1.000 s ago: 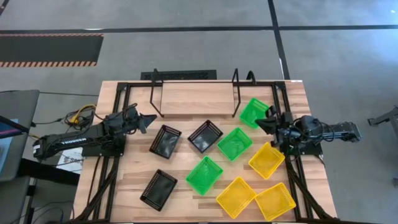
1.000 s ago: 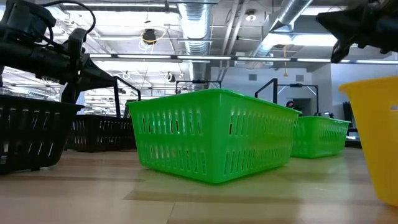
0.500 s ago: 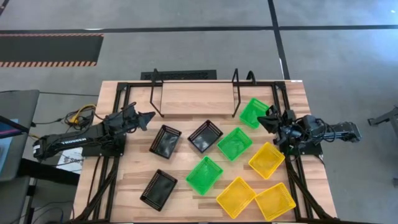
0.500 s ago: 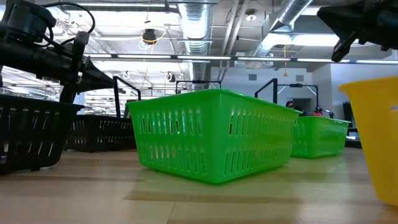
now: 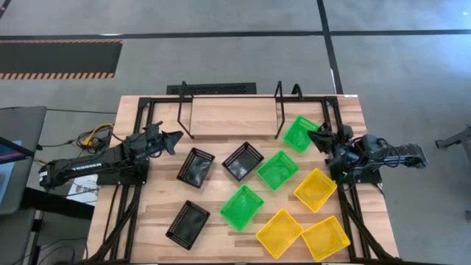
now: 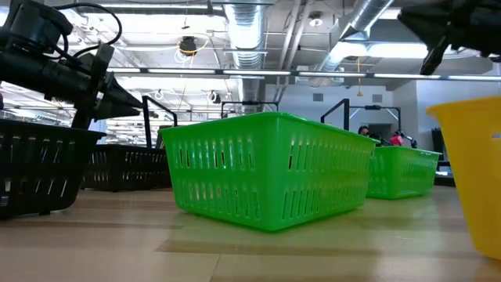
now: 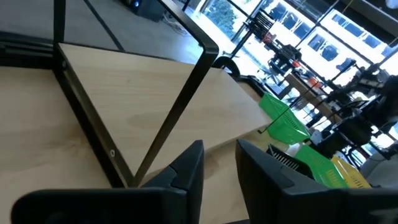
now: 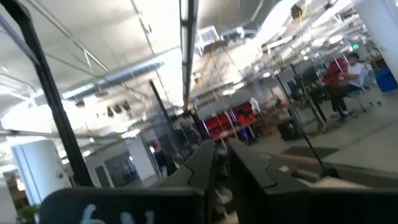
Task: Stack baskets on shelf by color
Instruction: Put the top left black bin on the shelf
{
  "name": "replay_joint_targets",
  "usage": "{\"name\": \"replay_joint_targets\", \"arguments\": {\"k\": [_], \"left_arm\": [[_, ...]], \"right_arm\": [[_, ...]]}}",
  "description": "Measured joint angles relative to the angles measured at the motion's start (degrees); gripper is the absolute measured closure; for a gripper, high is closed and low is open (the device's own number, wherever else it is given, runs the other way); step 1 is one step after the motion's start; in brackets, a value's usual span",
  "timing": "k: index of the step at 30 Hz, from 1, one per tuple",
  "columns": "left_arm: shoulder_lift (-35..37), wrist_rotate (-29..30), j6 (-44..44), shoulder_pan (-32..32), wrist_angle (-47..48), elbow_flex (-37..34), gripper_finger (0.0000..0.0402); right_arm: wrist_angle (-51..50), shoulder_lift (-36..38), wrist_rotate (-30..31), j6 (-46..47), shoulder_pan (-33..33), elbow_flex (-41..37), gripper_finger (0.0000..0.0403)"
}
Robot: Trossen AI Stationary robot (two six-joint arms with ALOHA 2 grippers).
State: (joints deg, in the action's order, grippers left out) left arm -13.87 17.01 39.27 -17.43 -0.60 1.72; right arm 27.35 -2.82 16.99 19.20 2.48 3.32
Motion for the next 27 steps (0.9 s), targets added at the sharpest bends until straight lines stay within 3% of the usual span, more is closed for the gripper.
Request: {"name": "replay_joint_targets", "arguments": {"k": [4, 10, 14, 19, 27], "left_arm": [[0.0, 0.0, 0.0, 0.0, 0.0, 0.0, 0.0317], [0.0, 0.0, -0.5, 0.0, 0.0, 0.1, 0.0317], [0.0, -0.1, -0.5, 0.0, 0.0, 0.2, 0.0317], [0.0, -1.7, -1.1, 0.0, 0.4, 0.2, 0.0317], [0.0, -4.4, -2.7, 0.0, 1.6, 0.3, 0.0317]], "right_arm": [[-1.2, -1.7, 0.0, -0.1, 0.0, 2.5, 0.0335], [-12.6, -8.4, 1.6, -0.1, 0.0, 12.2, 0.0335], [-27.6, -15.8, 3.5, 1.0, 0.0, 23.3, 0.0335], [-50.5, -26.2, 6.3, 8.9, 0.0, 37.1, 0.0335], [-74.4, -39.4, 5.4, 23.7, 0.1, 49.8, 0.0335]]}}
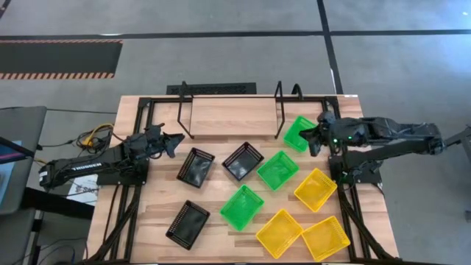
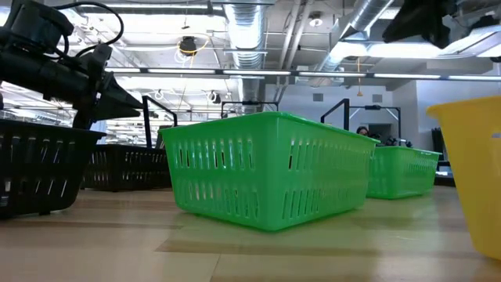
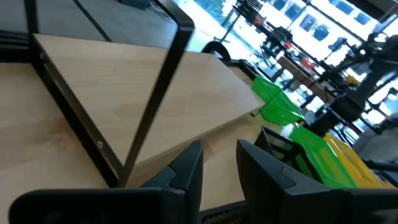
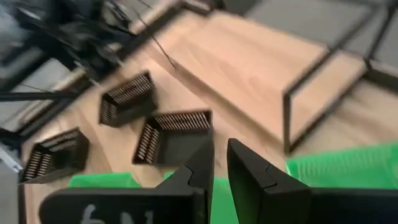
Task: Stack baskets on shelf by color
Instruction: Put the top left black bin on the shelf
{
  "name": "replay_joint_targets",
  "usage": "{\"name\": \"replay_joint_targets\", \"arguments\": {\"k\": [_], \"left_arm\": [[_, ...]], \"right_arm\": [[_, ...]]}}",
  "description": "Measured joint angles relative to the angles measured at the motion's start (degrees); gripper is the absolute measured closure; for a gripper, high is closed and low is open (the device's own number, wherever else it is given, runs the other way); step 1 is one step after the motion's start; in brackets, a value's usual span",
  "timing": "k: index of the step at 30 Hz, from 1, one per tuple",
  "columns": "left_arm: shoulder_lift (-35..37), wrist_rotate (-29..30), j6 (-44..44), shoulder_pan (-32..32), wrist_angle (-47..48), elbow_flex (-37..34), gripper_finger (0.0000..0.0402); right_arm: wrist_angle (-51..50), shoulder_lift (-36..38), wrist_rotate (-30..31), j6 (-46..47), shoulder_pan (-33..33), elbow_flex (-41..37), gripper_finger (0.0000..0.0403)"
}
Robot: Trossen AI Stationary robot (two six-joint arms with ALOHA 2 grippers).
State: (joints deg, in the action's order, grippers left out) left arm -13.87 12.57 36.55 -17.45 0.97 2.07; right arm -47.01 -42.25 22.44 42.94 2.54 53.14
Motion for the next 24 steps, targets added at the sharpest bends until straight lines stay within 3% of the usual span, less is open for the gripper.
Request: {"name": "replay_joint_targets", "arguments": {"k": [6, 12, 24], "left_arm": [[0.0, -4.4, -0.1, 0.0, 0.7, 0.0, 0.0317], [0.0, -4.8, -0.8, 0.0, 0.8, 0.0, 0.0317], [0.0, -9.9, -1.4, 0.0, 1.4, 0.0, 0.0317]], "right_arm": [[-7.6, -8.7, -6.0, 12.9, 1.9, 2.4, 0.0335], [-13.4, -16.6, -11.7, 30.2, 6.5, 2.5, 0.0335], [-18.3, -29.0, -14.0, 68.7, 24.8, 2.5, 0.0335]]}}
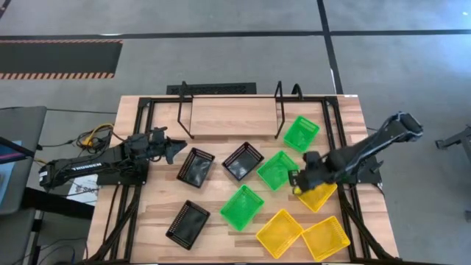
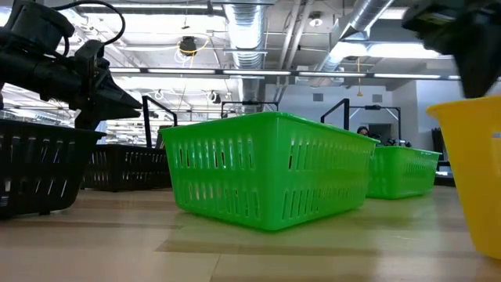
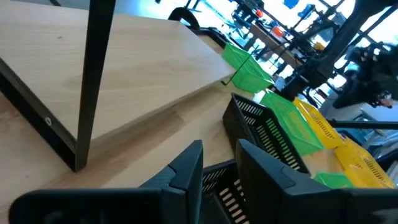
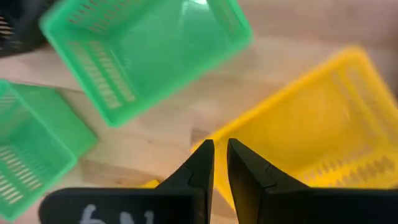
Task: Stack baskets on shelf by color
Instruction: Put the top left black bin on the shelf
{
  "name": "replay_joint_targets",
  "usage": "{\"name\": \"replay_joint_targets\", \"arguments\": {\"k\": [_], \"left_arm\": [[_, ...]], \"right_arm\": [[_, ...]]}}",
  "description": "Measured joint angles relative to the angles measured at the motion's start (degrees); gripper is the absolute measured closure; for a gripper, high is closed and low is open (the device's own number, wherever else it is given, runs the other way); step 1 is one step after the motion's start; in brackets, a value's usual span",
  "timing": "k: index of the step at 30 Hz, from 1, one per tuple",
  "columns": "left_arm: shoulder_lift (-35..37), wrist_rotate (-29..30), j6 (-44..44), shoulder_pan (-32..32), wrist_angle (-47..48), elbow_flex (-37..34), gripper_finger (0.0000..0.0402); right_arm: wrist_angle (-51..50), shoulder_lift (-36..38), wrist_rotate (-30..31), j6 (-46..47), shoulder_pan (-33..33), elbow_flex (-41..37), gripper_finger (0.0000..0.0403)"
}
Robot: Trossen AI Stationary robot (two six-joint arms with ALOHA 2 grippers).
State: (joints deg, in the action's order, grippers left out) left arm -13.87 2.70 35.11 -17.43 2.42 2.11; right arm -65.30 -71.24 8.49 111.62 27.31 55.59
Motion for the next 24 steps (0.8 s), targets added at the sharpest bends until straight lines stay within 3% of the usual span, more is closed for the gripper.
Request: {"name": "replay_joint_targets", "arguments": {"k": [5, 9, 18, 24], "left_arm": [[0.0, 0.0, -1.0, 0.0, 0.0, 0.0, 0.0317], [0.0, 0.1, -1.1, 0.0, 0.0, 0.0, 0.0317], [0.0, 1.0, -1.5, 0.0, 0.0, 0.0, 0.0317], [0.0, 1.0, -1.5, 0.0, 0.0, 0.0, 0.0317]], "right_arm": [[0.2, -3.5, 0.1, 13.9, 7.9, 0.0, 0.0335], [1.1, -5.4, -0.2, 19.0, 11.9, 0.0, 0.0335], [1.4, -5.6, -9.9, 18.4, 13.4, 0.0, 0.03], [1.8, -5.6, -6.7, 16.7, 11.9, 0.0, 0.0247]]}}
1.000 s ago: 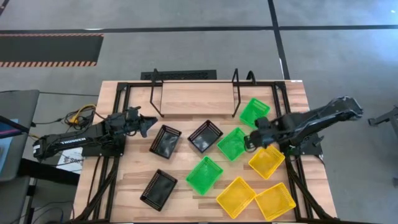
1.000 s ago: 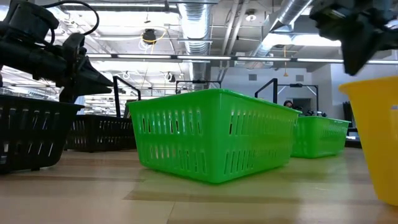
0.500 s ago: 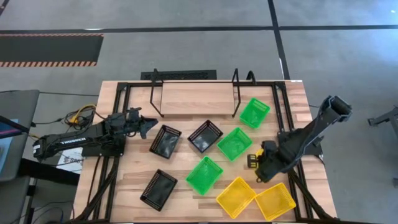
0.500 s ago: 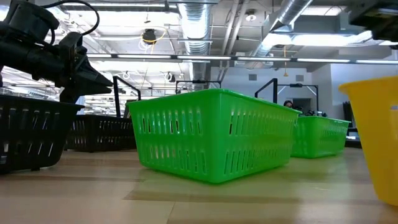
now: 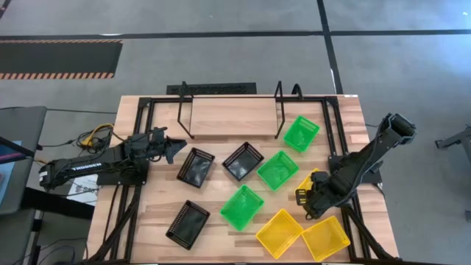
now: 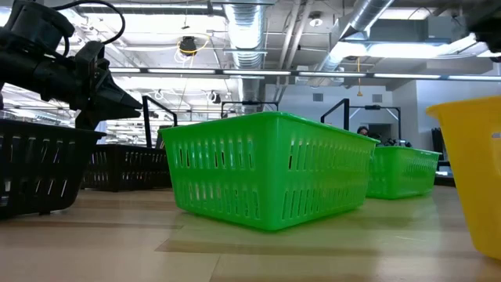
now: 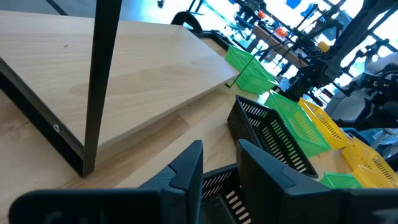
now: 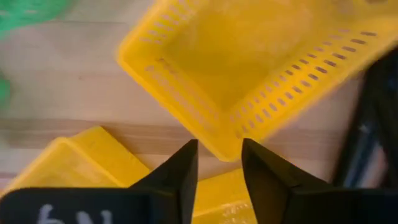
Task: Stack baskets on shelf by color
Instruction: Put the top left black bin on the shelf
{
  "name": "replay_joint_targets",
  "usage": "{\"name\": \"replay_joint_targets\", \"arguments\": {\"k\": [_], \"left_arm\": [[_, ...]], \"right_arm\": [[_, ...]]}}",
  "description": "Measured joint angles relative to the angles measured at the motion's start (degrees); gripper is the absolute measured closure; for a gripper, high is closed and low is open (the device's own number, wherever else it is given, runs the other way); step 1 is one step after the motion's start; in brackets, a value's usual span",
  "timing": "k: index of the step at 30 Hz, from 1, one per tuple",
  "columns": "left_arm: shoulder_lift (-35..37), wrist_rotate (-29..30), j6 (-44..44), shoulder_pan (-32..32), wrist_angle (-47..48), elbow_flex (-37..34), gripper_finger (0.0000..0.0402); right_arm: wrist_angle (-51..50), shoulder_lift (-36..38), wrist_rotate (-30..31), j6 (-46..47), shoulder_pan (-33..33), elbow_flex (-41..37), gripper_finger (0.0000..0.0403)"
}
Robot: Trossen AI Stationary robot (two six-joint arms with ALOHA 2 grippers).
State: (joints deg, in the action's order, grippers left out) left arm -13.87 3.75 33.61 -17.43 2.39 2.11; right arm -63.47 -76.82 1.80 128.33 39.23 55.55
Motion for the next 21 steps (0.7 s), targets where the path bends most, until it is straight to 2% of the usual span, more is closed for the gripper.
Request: {"name": "replay_joint_targets", "arguments": {"k": [5, 10, 13, 16, 21], "left_arm": [[0.0, 0.0, -0.4, 0.0, 0.0, 0.0, 0.0317], [0.0, -1.6, -2.9, 0.0, 0.2, 0.0, 0.0317], [0.0, -5.5, 0.4, 0.1, 4.4, 1.4, 0.0317], [-1.2, -8.3, 3.4, 1.0, 15.2, 5.1, 0.0324], [-2.6, -8.9, 3.7, 3.4, 23.0, 13.7, 0.0373]], "right_arm": [[3.8, 0.0, 7.5, -8.6, -5.0, 0.0, 0.0219], [15.6, 0.0, 13.1, -24.0, -11.8, 0.0, 0.0214], [25.3, 0.0, 14.0, -34.8, -16.3, 0.0, 0.0218], [35.6, 0.0, 14.0, -45.9, -20.3, 0.0, 0.0221], [53.0, 0.0, 11.9, -63.1, -25.8, 0.0, 0.022]]}}
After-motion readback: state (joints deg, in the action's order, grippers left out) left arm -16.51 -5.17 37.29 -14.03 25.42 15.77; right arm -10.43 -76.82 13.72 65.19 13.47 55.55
